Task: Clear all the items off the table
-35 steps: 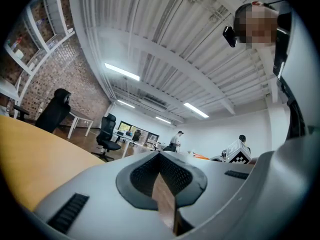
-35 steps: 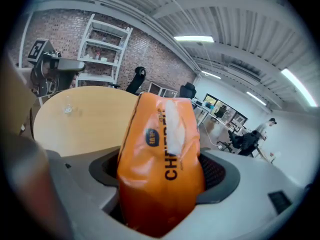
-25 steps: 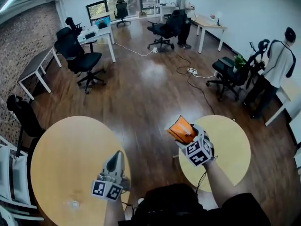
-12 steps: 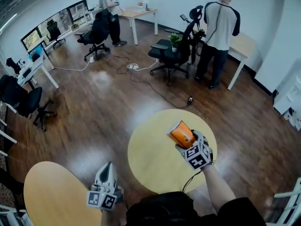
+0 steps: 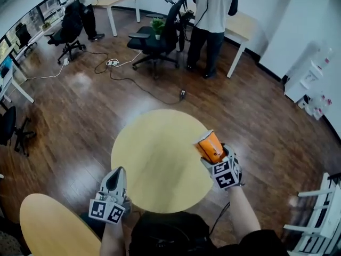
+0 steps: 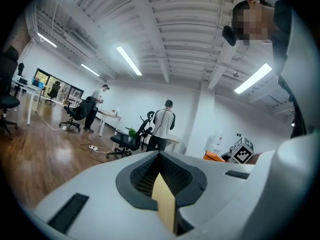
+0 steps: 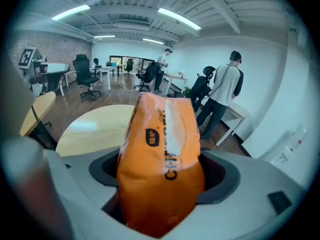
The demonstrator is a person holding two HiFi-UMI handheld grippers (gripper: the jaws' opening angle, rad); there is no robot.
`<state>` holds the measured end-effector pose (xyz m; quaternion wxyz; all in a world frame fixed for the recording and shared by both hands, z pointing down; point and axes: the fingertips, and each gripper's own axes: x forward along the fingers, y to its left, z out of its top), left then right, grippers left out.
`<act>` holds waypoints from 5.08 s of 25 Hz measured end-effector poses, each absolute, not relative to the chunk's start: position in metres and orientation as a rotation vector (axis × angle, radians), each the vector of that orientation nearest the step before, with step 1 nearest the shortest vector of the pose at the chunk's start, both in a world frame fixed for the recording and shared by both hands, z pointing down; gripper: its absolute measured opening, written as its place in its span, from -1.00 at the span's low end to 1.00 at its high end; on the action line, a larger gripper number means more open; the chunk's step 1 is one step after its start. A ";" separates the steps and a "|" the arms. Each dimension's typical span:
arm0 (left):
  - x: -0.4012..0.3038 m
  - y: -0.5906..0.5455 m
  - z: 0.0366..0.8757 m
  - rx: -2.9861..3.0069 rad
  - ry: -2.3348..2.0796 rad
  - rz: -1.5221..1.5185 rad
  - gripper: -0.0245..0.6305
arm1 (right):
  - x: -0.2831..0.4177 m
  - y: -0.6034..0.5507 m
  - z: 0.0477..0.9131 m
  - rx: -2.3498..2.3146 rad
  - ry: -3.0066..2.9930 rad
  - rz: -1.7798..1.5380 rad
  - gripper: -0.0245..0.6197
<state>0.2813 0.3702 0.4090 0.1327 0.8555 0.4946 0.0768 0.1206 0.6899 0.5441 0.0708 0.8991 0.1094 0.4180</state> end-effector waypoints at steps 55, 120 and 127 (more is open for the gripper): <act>0.276 0.354 0.417 2.449 1.438 0.167 -0.92 | 0.131 0.668 0.496 3.027 0.579 0.632 0.39; 0.145 -0.031 0.357 2.934 -0.005 -0.189 -0.92 | 0.319 0.282 0.365 2.942 -0.914 -0.055 -0.92; 0.047 -0.120 0.353 2.975 -0.300 -0.288 -0.92 | 0.268 0.168 0.340 2.808 -1.162 -0.132 -0.92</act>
